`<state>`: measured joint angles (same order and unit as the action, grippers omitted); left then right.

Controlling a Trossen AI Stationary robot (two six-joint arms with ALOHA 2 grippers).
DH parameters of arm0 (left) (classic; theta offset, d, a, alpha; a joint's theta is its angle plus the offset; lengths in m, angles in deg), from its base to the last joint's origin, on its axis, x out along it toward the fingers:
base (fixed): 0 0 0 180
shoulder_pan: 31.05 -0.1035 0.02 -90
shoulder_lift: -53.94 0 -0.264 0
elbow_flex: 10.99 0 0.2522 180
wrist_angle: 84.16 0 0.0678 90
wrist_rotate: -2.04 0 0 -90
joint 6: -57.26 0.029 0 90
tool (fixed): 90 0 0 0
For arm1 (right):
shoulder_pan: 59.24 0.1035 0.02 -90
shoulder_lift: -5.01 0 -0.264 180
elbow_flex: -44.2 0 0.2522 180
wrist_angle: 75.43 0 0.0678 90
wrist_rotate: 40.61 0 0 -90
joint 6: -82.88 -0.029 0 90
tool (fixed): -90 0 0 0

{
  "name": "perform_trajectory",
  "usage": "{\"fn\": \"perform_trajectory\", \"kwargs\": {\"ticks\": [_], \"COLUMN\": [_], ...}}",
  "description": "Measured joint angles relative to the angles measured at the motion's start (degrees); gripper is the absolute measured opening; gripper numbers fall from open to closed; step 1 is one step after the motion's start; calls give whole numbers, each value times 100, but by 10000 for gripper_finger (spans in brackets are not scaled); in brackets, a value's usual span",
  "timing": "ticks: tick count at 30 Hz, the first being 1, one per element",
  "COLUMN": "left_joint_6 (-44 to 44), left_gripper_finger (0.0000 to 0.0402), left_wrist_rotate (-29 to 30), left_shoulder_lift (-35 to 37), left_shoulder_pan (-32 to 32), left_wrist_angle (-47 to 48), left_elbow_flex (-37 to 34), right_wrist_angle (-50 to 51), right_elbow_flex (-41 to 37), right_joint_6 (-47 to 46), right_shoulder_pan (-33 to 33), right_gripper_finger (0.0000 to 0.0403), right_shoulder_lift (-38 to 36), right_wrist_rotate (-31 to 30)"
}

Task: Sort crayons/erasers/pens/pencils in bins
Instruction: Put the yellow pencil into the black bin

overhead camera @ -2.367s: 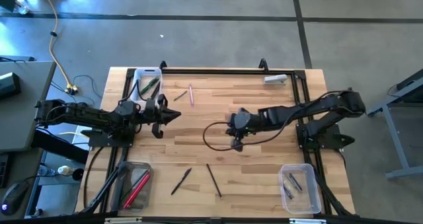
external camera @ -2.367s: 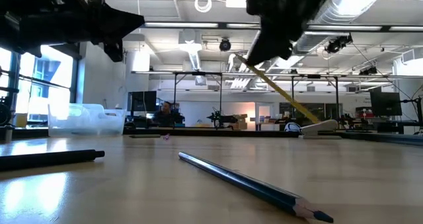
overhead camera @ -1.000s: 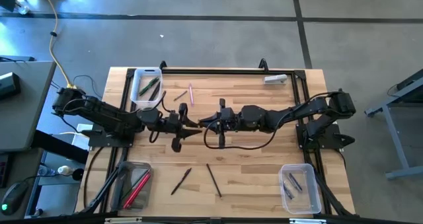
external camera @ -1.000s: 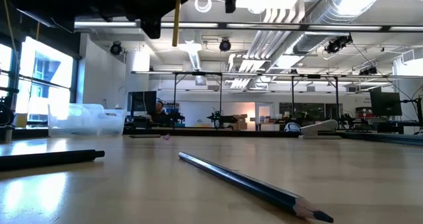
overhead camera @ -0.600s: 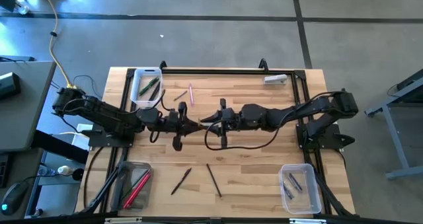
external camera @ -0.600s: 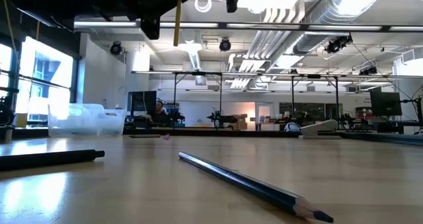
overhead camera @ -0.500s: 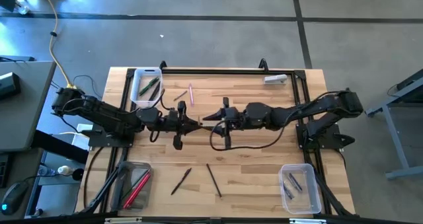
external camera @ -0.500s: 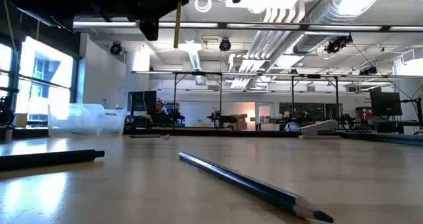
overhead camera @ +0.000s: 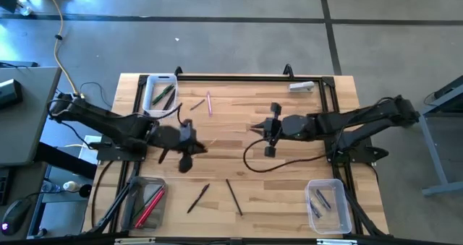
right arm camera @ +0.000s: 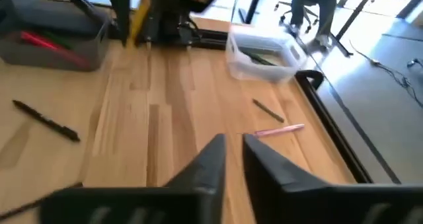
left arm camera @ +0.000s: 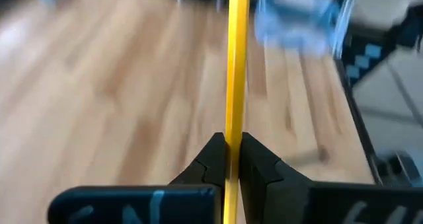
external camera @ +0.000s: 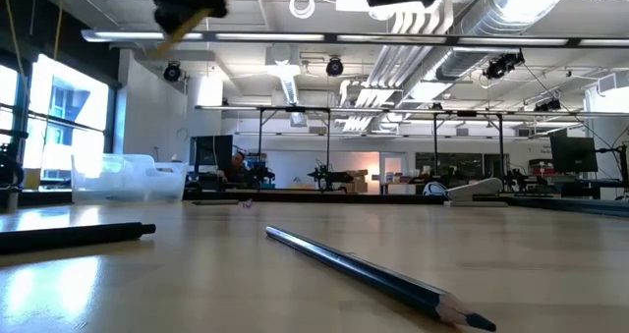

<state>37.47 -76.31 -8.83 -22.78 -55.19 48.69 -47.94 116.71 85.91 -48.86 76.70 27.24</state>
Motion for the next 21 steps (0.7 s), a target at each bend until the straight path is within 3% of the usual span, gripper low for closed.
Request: {"fn": "perform_trajectory", "kwargs": {"ticks": [3,10,15,21], "left_joint_6": [-874,-3564,-5547,-7198], "left_gripper_finger": [1,1,1,1], "left_wrist_rotate": [148,189,-3,-254], "left_shoulder_lift": [-99,-287,-508,-991], "left_shoulder_pan": [557,2002,3036,4151], "left_wrist_angle": [1428,3765,4277,4530], "left_elbow_flex": [540,1219,1219,1190], "right_wrist_angle": [-720,-3498,-4843,-5131], "right_elbow_flex": [-515,-2201,-2972,-3192], "right_joint_6": [208,170,-29,-13], "right_shoulder_pan": [29,-14,-14,-14], "right_gripper_finger": [7,5,5,1], "right_shoulder_lift": [71,64,62,-2], "right_wrist_rotate": [85,523,584,583]}}
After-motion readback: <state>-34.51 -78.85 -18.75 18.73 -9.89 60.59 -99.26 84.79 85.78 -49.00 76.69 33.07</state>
